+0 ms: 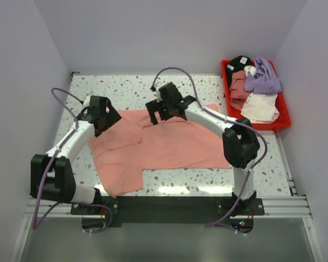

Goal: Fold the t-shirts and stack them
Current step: Fold the tshirt

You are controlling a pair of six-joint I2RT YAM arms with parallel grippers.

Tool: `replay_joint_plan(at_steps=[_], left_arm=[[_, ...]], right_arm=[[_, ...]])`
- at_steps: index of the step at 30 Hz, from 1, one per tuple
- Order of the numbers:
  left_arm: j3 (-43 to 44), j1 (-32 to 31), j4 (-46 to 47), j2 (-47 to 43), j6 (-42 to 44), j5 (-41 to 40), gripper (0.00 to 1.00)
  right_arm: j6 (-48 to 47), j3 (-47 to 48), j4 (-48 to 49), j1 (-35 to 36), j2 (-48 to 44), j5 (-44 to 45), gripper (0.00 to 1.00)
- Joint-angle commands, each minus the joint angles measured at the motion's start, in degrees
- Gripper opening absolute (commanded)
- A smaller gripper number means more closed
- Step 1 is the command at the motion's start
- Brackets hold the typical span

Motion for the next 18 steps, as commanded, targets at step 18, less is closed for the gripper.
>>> replay_joint_plan(at_steps=[18], left_arm=[[26.45,4.16,3.88,38.42,5.52,0.86,1.00]], right_arm=[[3.64,8.15,-5.26,-27.69,13.04,1.06,0.99]])
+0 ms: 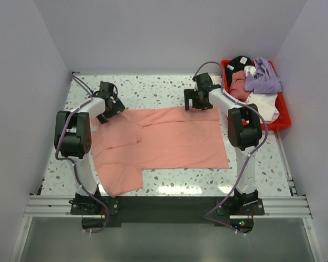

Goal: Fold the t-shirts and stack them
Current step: Fold the tshirt

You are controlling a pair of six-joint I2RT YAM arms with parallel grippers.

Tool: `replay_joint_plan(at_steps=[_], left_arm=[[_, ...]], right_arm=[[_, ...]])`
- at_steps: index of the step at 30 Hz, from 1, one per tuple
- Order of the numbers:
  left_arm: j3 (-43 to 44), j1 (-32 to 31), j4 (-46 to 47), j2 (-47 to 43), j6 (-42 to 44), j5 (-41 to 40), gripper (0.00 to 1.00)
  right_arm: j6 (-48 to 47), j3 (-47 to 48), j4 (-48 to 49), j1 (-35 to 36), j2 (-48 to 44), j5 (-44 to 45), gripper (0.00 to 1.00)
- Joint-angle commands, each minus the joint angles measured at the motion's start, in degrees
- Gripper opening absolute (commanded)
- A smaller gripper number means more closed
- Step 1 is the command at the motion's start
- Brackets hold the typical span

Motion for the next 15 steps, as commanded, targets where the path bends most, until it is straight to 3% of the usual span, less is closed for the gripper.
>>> replay_joint_plan(at_steps=[1,15], left_arm=[[3.99,1.17,-0.01,3.81,1.58,-0.06,1.00],[18.22,3.28,-1.24,16.45,3.43,1.35,1.00]], right_arm=[[0.99,3.96,-1.88,-2.49,2.97,-0.36,0.99],[1.87,16.17,-4.43,-5.92,15.02,-4.40,0.99]])
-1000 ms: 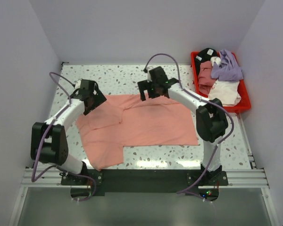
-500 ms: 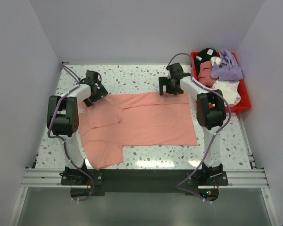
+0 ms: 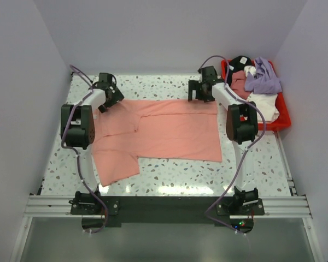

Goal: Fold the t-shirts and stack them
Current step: Fold the tshirt

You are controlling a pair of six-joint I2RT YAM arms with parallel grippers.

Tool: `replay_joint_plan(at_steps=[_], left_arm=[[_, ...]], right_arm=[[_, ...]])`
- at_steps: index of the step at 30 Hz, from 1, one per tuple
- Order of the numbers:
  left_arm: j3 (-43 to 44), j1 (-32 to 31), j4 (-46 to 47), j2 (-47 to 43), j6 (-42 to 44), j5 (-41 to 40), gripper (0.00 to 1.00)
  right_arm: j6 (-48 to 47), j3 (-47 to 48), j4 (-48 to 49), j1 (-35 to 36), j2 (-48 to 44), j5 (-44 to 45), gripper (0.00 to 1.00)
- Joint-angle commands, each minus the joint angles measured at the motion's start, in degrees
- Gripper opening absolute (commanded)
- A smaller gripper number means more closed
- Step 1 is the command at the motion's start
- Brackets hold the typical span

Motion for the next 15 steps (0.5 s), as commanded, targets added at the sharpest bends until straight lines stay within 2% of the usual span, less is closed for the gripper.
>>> replay_joint_plan(at_steps=[1,9,15], left_arm=[[4.24,1.40,-1.04,6.41,1.75,1.33,1.00],[18.92,2.63,-4.64,15.20,3.68,2.12,1.00],[23.49,2.63,-5.52,13.64,5.79,2.30,1.00]], right_arm=[[0.82,2.91,-2.79,-1.00,4.81,-2.30,0.99],[1.35,10.38,-3.23,-1.79,8.95,-2.75,0.99],[-0.67,15.30,-4.19,-1.88,8.34,-4.85,0.99]])
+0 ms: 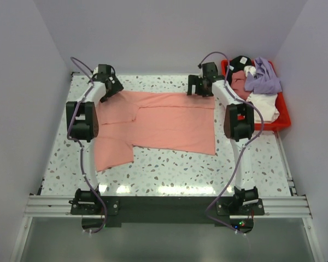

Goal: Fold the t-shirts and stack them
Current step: Fold the tshirt

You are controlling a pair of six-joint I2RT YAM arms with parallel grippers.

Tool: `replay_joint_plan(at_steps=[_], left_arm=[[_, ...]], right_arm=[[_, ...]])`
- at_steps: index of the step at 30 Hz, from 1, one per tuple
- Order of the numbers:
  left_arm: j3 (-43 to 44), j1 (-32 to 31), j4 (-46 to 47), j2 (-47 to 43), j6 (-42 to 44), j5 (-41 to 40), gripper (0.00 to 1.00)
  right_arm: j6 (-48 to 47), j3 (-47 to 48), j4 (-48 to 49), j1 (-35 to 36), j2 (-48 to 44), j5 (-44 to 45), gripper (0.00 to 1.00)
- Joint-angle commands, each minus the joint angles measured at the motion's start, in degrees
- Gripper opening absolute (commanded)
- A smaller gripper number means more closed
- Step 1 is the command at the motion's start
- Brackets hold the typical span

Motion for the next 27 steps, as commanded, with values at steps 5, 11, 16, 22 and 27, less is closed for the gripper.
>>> replay_joint_plan(at_steps=[5,11,16,22,27], left_arm=[[1.50,1.13,-4.90,-7.51,2.87,0.59,1.00],[-27.55,1.13,-4.91,-34.09,-3.53,-2.05,1.00],[-57.33,0.60,-1.65,-52.94,-8.82,1.47,1.00],[-69.95,-12.04,-10.51,-67.20,-17.07,-5.38,1.00],[-77.69,-14.96,-15.01,-76.60,-25.69,-5.31,1.00]], right_arm=[[-2.08,0.40,-3.04,-0.57,-7.21,-3.72,0.99],[1.96,-25.58,6.96,0.75,-27.66,-3.90,0.99],[5.83,-41.54,10.68,2.33,-39.38,-3.29,0.99],[6.71,-50.86,9.71,4.79,-47.91,-1.18,0.99],[7.59,-55.26,9.01,4.88,-51.70,0.40,0.99]])
